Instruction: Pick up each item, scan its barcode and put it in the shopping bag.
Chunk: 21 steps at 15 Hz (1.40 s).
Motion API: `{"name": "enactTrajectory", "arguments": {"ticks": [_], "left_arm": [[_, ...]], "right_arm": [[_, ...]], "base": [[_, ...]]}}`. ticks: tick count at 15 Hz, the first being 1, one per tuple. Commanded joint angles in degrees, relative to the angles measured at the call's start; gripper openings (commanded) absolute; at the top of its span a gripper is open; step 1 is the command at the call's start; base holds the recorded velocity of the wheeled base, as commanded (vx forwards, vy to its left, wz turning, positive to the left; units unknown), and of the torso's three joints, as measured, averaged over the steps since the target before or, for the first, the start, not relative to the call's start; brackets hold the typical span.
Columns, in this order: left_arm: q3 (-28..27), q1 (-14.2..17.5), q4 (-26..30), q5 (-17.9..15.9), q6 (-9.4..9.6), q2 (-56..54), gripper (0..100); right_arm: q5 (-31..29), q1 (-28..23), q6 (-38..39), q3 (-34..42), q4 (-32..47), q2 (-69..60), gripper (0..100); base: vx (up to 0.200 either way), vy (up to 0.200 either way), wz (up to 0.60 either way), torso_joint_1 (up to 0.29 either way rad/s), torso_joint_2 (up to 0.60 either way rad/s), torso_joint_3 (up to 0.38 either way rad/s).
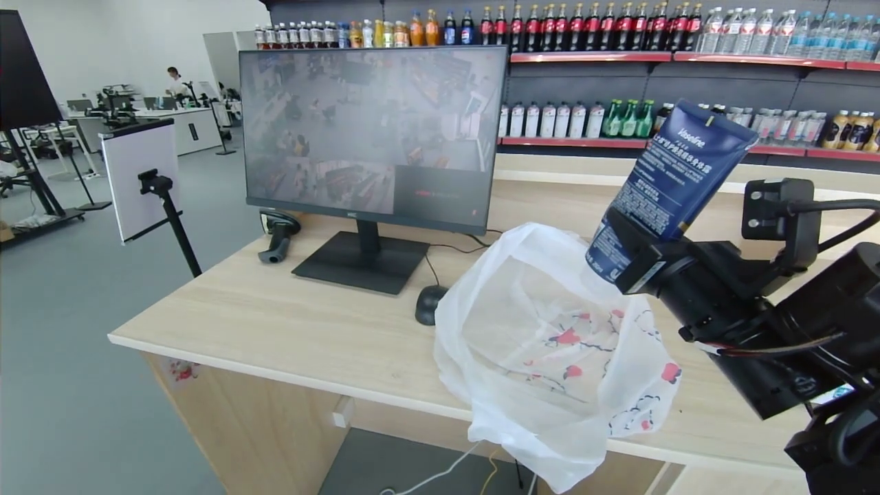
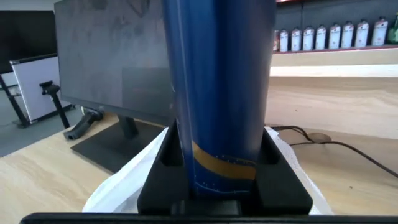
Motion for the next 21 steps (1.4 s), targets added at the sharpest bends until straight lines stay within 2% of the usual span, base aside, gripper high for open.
{"name": "enactTrajectory", "arguments": {"ticks": [1, 4, 8, 12, 14, 21], "left_arm": [[0.00, 0.07, 0.03, 0.00, -0.01, -0.02, 100], [0.00, 0.07, 0.03, 0.09, -0.01, -0.02, 100], [0.00, -0.01, 0.03, 0.09, -0.01, -0.02, 100], [0.00, -0.01, 0.03, 0.09, -0.01, -0.02, 100], [0.00, 0.07, 0.03, 0.00, 0.07, -0.02, 100], [0.00, -0.01, -0.15, 0.00, 0.07, -0.02, 100]], "right_arm": [[0.25, 0.55, -0.03, 0.08, -0.12, 0.84, 0], [0.42, 3.89, 0.06, 0.08, -0.12, 5.24, 0], [0.42, 5.73, 0.15, -2.03, -0.12, 10.69, 0], [0.42, 10.83, -0.99, -2.91, -0.12, 13.41, 0], [0.42, 10.83, -2.75, -6.78, -0.12, 15.17, 0], [0.42, 10.83, -2.84, -7.21, -0.12, 19.65, 0]], "base": [[0.000, 0.000, 0.00, 0.000, 0.00, 0.000], [0.000, 0.000, 0.00, 0.000, 0.00, 0.000], [0.000, 0.000, 0.00, 0.000, 0.00, 0.000], [0.000, 0.000, 0.00, 0.000, 0.00, 0.000], [0.000, 0.000, 0.00, 0.000, 0.00, 0.000], [0.000, 0.000, 0.00, 0.000, 0.00, 0.000]]}}
